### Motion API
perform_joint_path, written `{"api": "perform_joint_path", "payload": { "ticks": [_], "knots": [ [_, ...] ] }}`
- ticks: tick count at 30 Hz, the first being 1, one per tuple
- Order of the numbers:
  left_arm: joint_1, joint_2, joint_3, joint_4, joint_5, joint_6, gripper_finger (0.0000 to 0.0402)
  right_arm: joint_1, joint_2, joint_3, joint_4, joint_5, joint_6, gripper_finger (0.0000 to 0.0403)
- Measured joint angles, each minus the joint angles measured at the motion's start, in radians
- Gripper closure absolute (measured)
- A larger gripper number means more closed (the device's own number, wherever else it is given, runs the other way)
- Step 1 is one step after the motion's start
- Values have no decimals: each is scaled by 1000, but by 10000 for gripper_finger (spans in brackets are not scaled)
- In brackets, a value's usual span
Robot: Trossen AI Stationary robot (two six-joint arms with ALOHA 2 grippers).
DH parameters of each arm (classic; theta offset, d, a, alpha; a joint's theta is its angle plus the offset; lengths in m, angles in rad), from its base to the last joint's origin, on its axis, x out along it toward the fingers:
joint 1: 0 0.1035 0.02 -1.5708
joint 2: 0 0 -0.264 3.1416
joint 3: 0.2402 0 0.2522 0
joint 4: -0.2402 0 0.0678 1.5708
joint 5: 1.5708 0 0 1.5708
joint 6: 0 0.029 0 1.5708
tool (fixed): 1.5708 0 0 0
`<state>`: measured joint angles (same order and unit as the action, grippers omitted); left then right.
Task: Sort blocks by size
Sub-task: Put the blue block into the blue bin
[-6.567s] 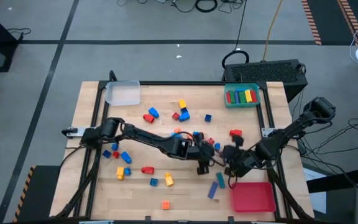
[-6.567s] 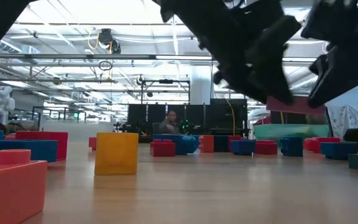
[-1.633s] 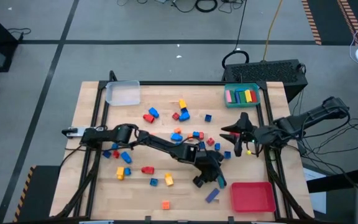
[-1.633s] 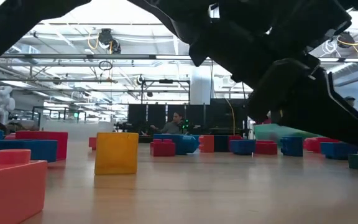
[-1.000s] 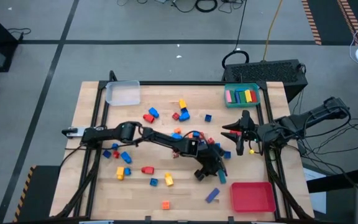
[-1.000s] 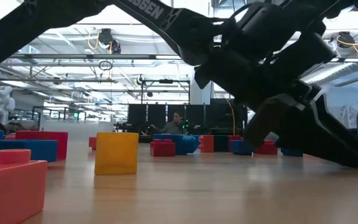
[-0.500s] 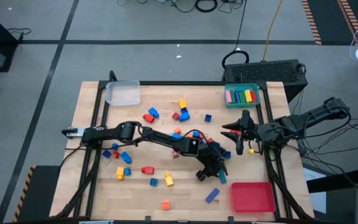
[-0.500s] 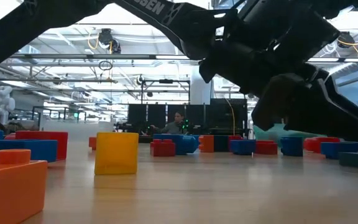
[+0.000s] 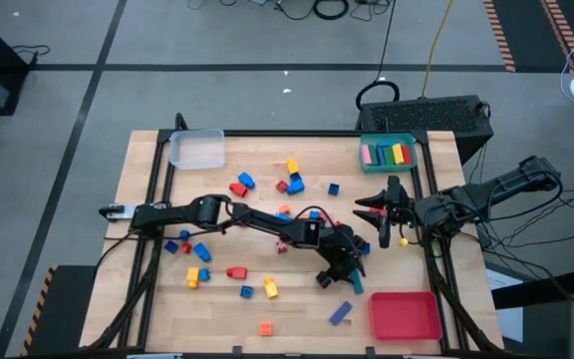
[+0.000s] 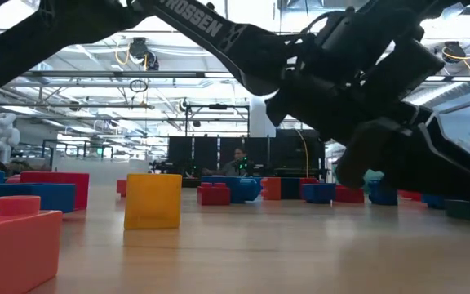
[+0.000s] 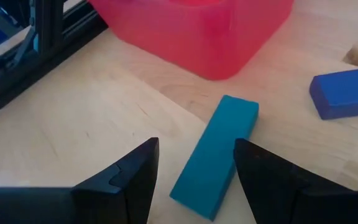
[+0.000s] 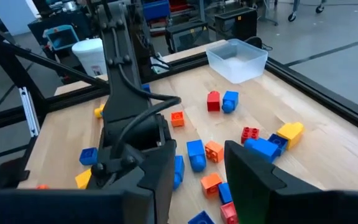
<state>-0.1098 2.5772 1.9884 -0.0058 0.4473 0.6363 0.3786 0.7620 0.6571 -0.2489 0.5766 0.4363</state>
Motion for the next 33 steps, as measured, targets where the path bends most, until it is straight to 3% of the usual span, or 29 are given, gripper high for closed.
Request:
{"api": "perform_joint_path", "payload": {
  "ticks": [18, 22, 29, 33],
  "knots": [
    [1, 45, 37, -78, -8, -83, 192, 0, 0, 0, 21, 2, -7, 280],
    [1, 45, 36, -83, -13, -147, 216, 0, 0, 0, 24, 1, -7, 280],
    [1, 45, 35, -119, -19, -213, 294, 0, 0, 0, 56, 0, -7, 280],
    [2, 33, 33, -128, -29, -259, 294, 0, 0, 0, 51, 0, -4, 280]
  ]
}}
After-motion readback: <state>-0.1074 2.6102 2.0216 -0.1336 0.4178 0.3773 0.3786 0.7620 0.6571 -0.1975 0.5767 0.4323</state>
